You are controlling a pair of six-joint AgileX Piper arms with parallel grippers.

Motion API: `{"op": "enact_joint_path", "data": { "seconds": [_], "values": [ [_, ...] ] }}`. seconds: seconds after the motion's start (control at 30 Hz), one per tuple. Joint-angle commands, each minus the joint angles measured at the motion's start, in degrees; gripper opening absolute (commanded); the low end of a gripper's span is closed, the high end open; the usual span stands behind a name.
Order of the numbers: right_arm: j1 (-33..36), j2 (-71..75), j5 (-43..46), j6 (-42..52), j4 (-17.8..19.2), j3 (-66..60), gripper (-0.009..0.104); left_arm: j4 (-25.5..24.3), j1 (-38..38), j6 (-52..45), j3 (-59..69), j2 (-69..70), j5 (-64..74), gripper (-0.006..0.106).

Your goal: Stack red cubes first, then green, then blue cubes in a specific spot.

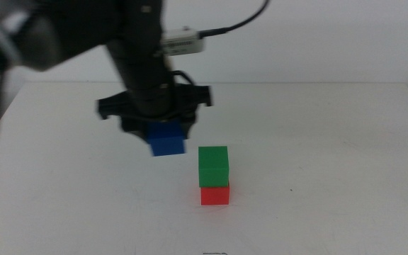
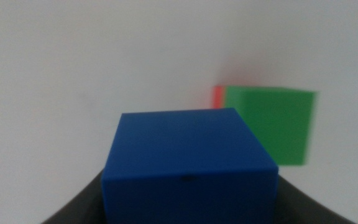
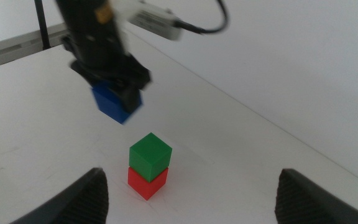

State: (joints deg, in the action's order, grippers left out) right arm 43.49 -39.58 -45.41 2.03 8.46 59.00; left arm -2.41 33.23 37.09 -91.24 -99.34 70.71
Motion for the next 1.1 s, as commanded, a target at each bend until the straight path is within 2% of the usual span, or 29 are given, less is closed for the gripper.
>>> {"op": "enact_joint_path", "data": {
  "seconds": [0.0, 0.33, 0.53, 0.73, 0.8, 1.07],
  "values": [
    [-0.3, -0.2, 4.2, 0.7, 1.3, 1.5, 0.078, -0.9, 2.0, 2.0, -5.3, -0.2, 4.9, 0.010],
    [-0.3, -0.2, 4.2, 0.7, 1.3, 1.5, 0.078, -0.3, 7.3, 3.1, -14.2, -8.0, 4.9, 0.010],
    [-0.3, -0.2, 4.2, 0.7, 1.3, 1.5, 0.078, 0.5, 7.6, 3.4, -14.3, -8.8, 4.9, 0.010],
    [-0.3, -0.2, 4.2, 0.7, 1.3, 1.5, 0.078, 0.1, 7.6, 3.6, -13.7, -8.9, 4.9, 0.010],
    [-0.3, -0.2, 4.2, 0.7, 1.3, 1.5, 0.078, -1.5, 7.6, 3.5, -13.7, -9.4, 4.9, 0.010],
    [-0.3, -0.2, 4.2, 0.7, 1.3, 1.5, 0.078, -1.4, 7.6, 3.3, -13.7, -10.6, 4.9, 0.010]
  ]
}}
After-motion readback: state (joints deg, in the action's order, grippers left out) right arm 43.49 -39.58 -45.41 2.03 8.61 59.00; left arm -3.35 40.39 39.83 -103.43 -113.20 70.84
